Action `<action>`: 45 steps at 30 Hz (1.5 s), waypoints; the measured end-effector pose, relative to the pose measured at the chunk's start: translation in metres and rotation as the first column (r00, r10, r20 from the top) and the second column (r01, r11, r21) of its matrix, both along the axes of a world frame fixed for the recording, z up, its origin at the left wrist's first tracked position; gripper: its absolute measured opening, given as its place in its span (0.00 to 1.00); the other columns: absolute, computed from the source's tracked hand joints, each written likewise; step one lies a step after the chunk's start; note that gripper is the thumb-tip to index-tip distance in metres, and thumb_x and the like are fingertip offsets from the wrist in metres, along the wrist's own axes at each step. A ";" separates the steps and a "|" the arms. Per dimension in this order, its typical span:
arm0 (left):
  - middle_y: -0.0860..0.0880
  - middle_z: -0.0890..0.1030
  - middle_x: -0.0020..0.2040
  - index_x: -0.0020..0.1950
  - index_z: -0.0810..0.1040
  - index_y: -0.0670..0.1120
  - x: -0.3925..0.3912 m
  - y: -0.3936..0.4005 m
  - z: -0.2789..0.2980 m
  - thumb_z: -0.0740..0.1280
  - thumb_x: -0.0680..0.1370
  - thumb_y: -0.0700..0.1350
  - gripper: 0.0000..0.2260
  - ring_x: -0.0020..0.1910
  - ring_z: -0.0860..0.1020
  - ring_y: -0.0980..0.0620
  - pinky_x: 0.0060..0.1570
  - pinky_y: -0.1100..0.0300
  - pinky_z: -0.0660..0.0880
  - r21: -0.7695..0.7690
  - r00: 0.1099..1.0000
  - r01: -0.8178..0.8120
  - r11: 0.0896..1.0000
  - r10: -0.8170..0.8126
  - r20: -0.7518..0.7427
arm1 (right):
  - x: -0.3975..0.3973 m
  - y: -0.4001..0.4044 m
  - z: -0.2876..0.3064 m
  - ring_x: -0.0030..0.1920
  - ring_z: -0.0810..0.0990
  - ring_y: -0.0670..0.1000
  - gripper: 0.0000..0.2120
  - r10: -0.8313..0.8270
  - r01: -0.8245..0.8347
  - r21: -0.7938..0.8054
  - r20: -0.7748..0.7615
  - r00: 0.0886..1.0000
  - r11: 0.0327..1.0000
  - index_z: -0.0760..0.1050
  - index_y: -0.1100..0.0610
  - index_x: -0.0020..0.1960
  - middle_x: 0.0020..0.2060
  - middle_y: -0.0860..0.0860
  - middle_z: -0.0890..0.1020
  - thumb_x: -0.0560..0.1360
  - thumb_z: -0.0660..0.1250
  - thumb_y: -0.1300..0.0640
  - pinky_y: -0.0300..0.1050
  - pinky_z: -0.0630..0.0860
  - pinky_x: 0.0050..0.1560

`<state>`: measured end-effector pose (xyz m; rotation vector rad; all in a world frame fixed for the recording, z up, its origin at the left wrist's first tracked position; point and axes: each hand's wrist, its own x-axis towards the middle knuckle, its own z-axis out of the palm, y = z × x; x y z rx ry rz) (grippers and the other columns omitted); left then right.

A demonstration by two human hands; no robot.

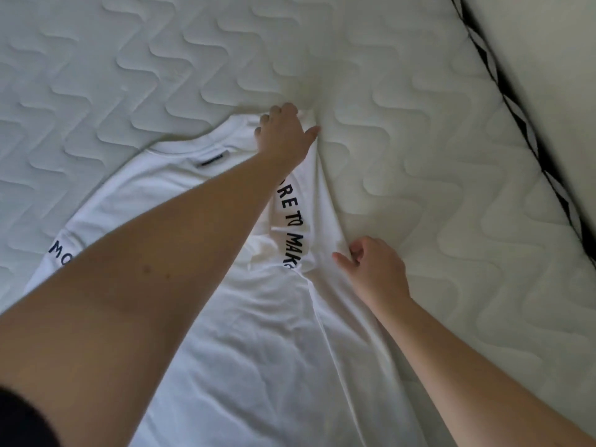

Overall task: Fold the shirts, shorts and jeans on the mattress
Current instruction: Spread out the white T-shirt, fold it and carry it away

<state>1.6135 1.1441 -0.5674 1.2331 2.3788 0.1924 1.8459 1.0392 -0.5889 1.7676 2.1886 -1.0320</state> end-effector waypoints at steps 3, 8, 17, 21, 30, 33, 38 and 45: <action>0.42 0.74 0.66 0.69 0.70 0.41 -0.010 0.036 0.000 0.63 0.78 0.64 0.30 0.68 0.70 0.40 0.66 0.46 0.66 -0.214 0.997 0.078 0.974 -0.082 -0.007 | -0.006 0.006 -0.002 0.49 0.77 0.55 0.17 0.047 -0.051 0.040 0.097 0.994 0.998 0.74 0.52 0.45 0.44 0.50 0.78 0.76 0.64 0.38 0.50 0.73 0.52; 0.38 0.78 0.63 0.73 0.69 0.40 -0.018 0.062 0.011 0.60 0.81 0.61 0.30 0.65 0.74 0.39 0.65 0.52 0.68 -0.404 0.972 0.225 0.887 -0.231 0.033 | -0.005 0.018 -0.013 0.51 0.75 0.56 0.15 0.057 -0.054 -0.058 0.059 0.997 0.997 0.70 0.52 0.42 0.45 0.52 0.78 0.78 0.62 0.41 0.49 0.71 0.51; 0.50 0.78 0.48 0.62 0.78 0.48 -0.046 0.044 -0.014 0.76 0.72 0.54 0.21 0.42 0.75 0.51 0.35 0.62 0.70 -0.129 0.836 -0.242 0.962 0.274 0.475 | 0.003 0.026 -0.019 0.53 0.76 0.59 0.13 0.127 -0.125 -0.121 0.007 0.992 0.985 0.72 0.56 0.46 0.48 0.55 0.78 0.82 0.58 0.47 0.49 0.68 0.51; 0.54 0.75 0.37 0.49 0.77 0.50 -0.038 0.047 -0.020 0.77 0.71 0.53 0.14 0.32 0.73 0.55 0.26 0.66 0.67 -0.042 0.872 -0.228 0.973 0.223 0.435 | 0.002 0.020 -0.016 0.52 0.75 0.55 0.17 0.142 -0.137 -0.100 0.044 0.989 0.986 0.70 0.54 0.47 0.48 0.51 0.76 0.77 0.63 0.39 0.48 0.69 0.52; 0.48 0.76 0.57 0.68 0.70 0.48 -0.018 0.031 -0.028 0.69 0.78 0.46 0.19 0.50 0.75 0.49 0.39 0.60 0.74 0.117 0.943 -0.066 0.991 0.023 0.333 | -0.005 -0.010 -0.024 0.52 0.76 0.58 0.30 0.108 -0.143 0.161 0.206 0.973 0.977 0.72 0.56 0.53 0.50 0.53 0.77 0.70 0.65 0.30 0.52 0.68 0.51; 0.47 0.76 0.58 0.70 0.68 0.51 -0.022 0.023 -0.021 0.70 0.78 0.44 0.22 0.52 0.76 0.48 0.47 0.54 0.77 0.115 0.956 0.013 0.993 -0.046 0.291 | 0.000 -0.021 -0.023 0.44 0.77 0.60 0.23 0.065 -0.095 0.306 0.106 0.992 0.947 0.75 0.59 0.49 0.43 0.56 0.77 0.69 0.73 0.39 0.54 0.72 0.45; 0.46 0.75 0.61 0.71 0.68 0.50 -0.021 0.006 -0.020 0.65 0.79 0.44 0.20 0.61 0.73 0.45 0.61 0.49 0.69 0.200 0.988 0.143 0.969 -0.130 -0.079 | -0.015 -0.024 -0.016 0.58 0.76 0.59 0.24 0.111 -0.113 0.444 0.030 0.993 0.889 0.72 0.57 0.68 0.60 0.55 0.78 0.76 0.65 0.46 0.54 0.71 0.56; 0.44 0.73 0.63 0.66 0.71 0.47 -0.037 -0.045 -0.028 0.65 0.78 0.56 0.20 0.64 0.71 0.41 0.60 0.45 0.67 0.048 0.994 0.029 0.998 -0.024 -0.108 | -0.094 0.045 -0.028 0.79 0.49 0.51 0.27 0.384 -0.352 0.417 0.008 0.923 0.838 0.48 0.57 0.80 0.80 0.51 0.51 0.84 0.50 0.52 0.48 0.46 0.77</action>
